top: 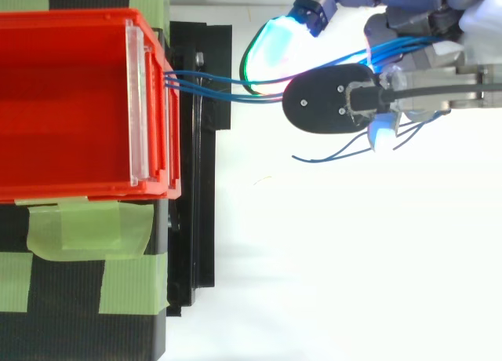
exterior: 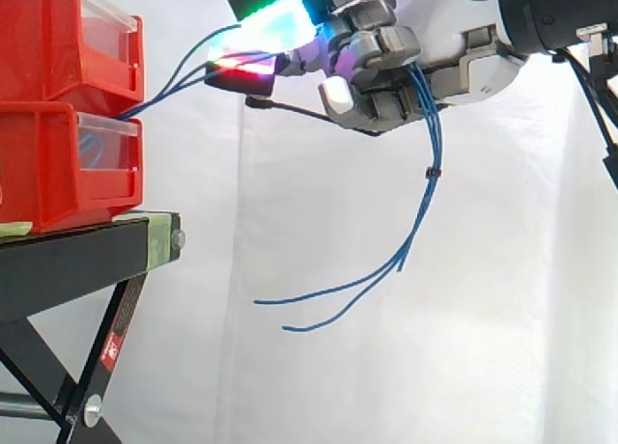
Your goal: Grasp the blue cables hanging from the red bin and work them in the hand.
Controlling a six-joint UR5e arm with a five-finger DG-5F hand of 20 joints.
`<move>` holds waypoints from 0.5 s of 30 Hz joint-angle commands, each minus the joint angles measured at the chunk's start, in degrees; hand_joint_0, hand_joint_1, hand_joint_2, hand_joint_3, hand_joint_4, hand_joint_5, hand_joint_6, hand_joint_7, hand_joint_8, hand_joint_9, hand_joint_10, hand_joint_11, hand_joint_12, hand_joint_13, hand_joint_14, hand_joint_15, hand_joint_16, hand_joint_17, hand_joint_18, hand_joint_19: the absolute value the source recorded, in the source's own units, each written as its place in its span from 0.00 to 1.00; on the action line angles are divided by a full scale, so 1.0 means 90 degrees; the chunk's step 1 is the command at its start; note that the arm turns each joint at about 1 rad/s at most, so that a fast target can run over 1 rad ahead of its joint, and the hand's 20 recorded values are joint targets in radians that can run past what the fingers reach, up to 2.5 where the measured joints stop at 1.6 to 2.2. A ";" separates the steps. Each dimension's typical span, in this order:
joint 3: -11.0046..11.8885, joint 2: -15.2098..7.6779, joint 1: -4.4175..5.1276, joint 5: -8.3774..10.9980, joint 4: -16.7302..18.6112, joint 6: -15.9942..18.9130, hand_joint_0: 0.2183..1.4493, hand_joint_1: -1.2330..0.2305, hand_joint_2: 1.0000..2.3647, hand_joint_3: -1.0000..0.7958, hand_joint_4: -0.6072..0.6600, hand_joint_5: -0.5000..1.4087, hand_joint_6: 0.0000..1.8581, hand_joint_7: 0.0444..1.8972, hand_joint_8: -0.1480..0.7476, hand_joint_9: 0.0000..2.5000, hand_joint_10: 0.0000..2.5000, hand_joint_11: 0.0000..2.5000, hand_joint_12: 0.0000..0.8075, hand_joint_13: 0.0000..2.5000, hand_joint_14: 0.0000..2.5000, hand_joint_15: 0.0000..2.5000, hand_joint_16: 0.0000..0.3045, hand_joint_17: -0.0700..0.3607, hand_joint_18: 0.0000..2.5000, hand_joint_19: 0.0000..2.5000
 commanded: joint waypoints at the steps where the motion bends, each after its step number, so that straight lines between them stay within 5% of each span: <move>1: 0.0007 -0.0001 0.0002 0.0000 0.0000 0.0002 0.69 0.39 0.01 0.76 0.69 0.45 0.04 0.68 0.63 0.28 1.00 1.00 0.68 0.40 1.00 0.70 0.18 0.45 0.50 0.21; 4: 0.0007 -0.0001 0.0002 0.0000 0.0000 0.0002 0.70 0.39 0.00 0.80 0.70 0.46 0.05 0.67 0.63 0.28 1.00 1.00 0.68 0.40 1.00 0.70 0.19 0.46 0.50 0.19; 6: 0.0007 -0.0001 0.0002 0.0000 0.0000 0.0002 0.70 0.39 0.05 0.77 0.70 0.46 0.06 0.67 0.62 0.28 1.00 1.00 0.68 0.40 1.00 0.70 0.19 0.46 0.50 0.18; 9: 0.0007 -0.0001 0.0002 0.0000 0.0000 0.0002 0.64 0.42 0.27 0.75 0.69 0.46 0.07 0.67 0.68 0.28 1.00 1.00 0.61 0.39 1.00 0.70 0.18 0.46 0.48 0.16; 15: 0.0007 -0.0001 0.0002 0.0000 0.0000 0.0002 0.66 0.43 0.34 0.75 0.68 0.47 0.07 0.67 0.66 0.29 1.00 1.00 0.53 0.37 1.00 0.76 0.18 0.44 0.45 0.15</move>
